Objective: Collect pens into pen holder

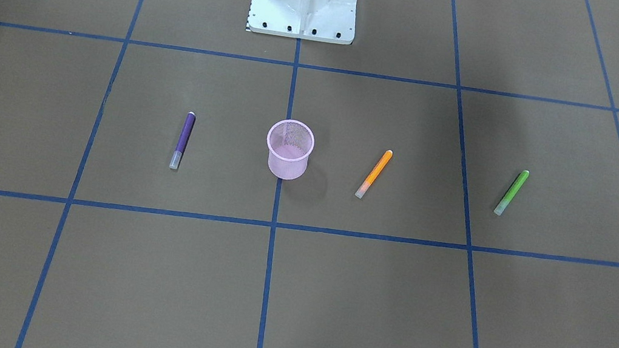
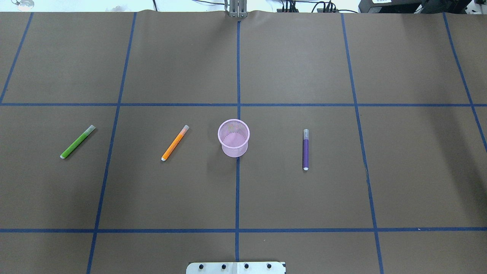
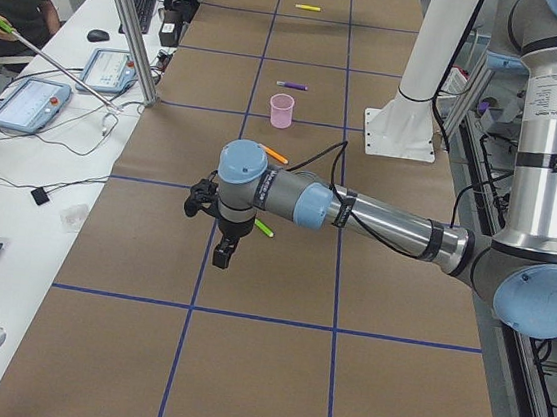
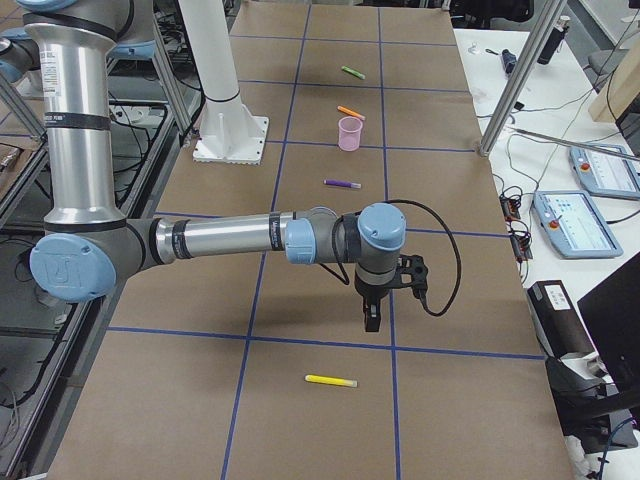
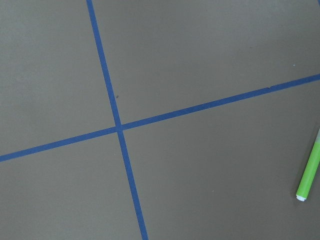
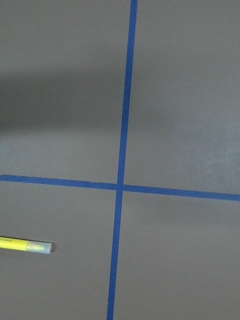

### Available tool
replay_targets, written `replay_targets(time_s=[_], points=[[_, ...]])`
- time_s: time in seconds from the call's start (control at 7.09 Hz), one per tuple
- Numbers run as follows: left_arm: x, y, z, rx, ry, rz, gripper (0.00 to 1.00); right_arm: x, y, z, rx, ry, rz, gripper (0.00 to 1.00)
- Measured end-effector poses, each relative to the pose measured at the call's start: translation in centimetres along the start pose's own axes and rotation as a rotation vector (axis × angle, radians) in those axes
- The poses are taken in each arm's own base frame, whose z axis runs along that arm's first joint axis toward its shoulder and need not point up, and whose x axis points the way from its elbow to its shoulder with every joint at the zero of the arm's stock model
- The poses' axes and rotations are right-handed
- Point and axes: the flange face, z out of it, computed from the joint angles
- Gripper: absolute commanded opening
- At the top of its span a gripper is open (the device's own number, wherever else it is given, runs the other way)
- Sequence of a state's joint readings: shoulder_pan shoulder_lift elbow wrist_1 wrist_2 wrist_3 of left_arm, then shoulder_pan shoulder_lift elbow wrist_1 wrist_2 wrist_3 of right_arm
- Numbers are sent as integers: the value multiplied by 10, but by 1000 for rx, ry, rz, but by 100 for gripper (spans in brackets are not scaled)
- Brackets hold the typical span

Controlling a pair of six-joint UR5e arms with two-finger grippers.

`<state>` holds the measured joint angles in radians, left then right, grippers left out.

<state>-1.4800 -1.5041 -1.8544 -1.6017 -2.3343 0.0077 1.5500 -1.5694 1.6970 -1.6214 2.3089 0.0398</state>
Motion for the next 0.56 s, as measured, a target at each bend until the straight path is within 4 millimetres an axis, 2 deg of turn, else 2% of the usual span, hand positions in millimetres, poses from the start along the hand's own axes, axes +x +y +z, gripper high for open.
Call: replay_targets(time_s=[0.56], points=[[-9, 2, 9, -20, -5, -25, 100, 7, 13, 8, -14, -9, 14, 100]])
